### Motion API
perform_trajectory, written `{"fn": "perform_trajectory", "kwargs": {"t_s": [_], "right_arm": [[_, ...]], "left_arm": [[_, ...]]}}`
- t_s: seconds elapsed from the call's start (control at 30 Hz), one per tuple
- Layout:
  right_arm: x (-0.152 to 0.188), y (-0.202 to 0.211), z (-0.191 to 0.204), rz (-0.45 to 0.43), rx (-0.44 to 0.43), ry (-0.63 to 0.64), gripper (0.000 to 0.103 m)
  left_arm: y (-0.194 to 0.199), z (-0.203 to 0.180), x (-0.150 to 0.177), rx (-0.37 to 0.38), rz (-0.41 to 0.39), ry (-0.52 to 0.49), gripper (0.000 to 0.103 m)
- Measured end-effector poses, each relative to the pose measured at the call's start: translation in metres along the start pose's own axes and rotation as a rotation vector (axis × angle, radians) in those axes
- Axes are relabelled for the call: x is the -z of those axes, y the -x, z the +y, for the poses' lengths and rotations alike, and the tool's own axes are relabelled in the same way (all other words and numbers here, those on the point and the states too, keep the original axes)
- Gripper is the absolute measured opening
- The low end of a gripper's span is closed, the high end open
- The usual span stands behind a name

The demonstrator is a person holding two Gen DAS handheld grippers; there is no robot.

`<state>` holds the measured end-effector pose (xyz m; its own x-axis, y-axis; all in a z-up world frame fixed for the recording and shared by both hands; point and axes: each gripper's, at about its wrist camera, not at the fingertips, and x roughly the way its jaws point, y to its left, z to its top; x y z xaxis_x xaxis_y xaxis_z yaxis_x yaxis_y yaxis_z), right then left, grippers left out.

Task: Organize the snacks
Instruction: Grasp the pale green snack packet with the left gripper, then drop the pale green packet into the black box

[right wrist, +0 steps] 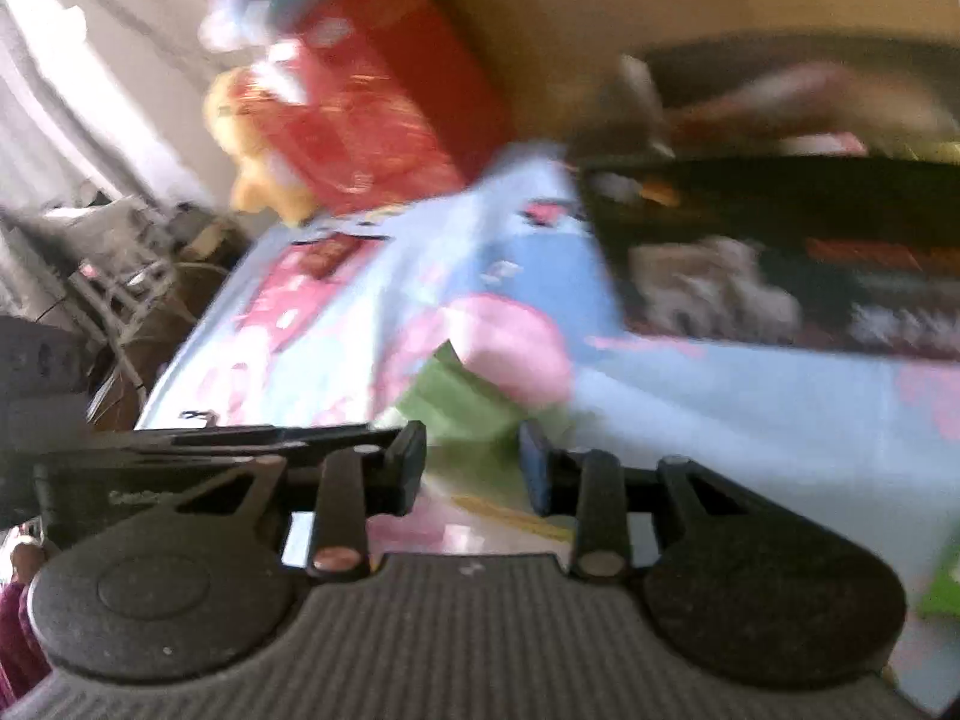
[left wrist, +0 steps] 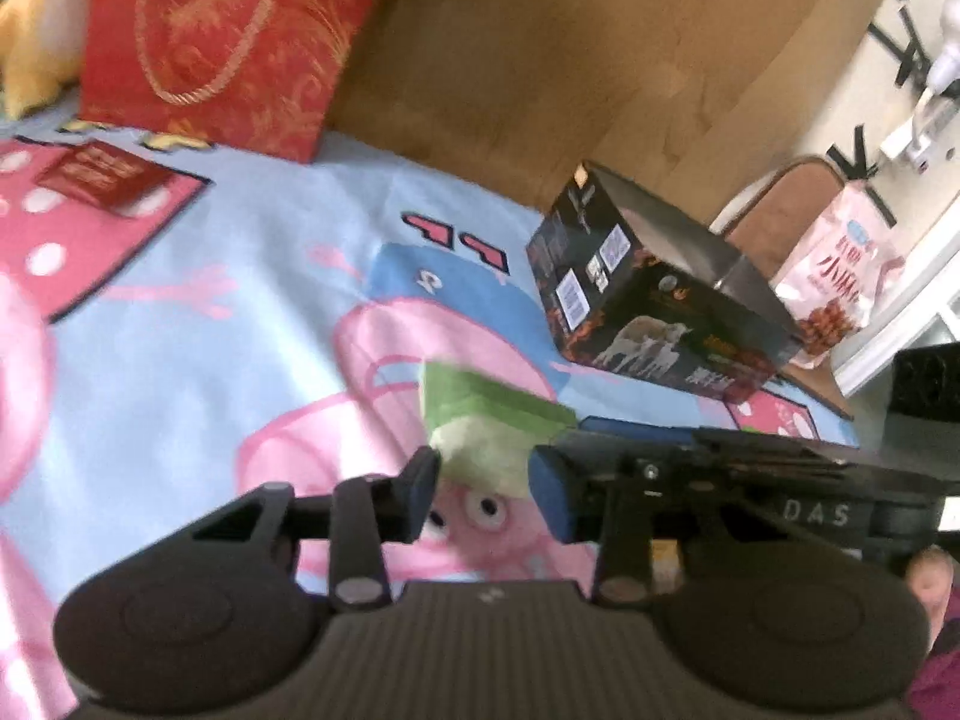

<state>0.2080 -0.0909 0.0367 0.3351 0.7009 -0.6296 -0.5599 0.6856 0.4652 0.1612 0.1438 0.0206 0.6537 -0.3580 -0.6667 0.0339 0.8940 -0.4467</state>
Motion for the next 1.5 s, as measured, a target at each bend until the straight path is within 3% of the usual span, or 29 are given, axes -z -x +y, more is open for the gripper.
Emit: {"fn": "perform_trajectory", "kwargs": {"t_s": [0.2, 0.37, 0.57, 0.73, 0.93, 1.07, 1.23, 1.5], "right_arm": [[0.024, 0.016, 0.062, -0.023, 0.006, 0.279, 0.038], [0.073, 0.02, 0.095, 0.062, -0.057, 0.452, 0.038], [0.115, 0.028, 0.109, 0.003, 0.049, 0.601, 0.041], [0.11, 0.016, 0.106, -0.023, 0.113, 0.578, 0.045], [0.104, -0.002, 0.094, 0.009, 0.166, 0.5, 0.046], [0.096, -0.014, 0.094, -0.013, 0.164, 0.49, 0.05], [0.097, -0.013, 0.103, -0.057, 0.171, 0.514, 0.033], [0.078, 0.02, 0.091, -0.214, 0.194, 0.456, 0.033]], "left_arm": [[0.048, 0.015, 0.016, 0.004, -0.077, 0.039, 0.039], [0.072, 0.016, 0.045, 0.0, -0.063, 0.024, 0.04], [0.088, 0.015, 0.059, -0.061, -0.074, -0.026, 0.046], [0.086, 0.018, 0.044, -0.065, -0.098, -0.004, 0.055], [0.053, 0.015, 0.053, -0.08, 0.021, -0.047, 0.056], [0.049, 0.012, 0.061, -0.053, -0.001, -0.058, 0.052], [0.055, 0.004, 0.061, -0.049, -0.01, -0.051, 0.046], [0.079, -0.04, 0.023, 0.016, -0.128, -0.156, 0.046]]}}
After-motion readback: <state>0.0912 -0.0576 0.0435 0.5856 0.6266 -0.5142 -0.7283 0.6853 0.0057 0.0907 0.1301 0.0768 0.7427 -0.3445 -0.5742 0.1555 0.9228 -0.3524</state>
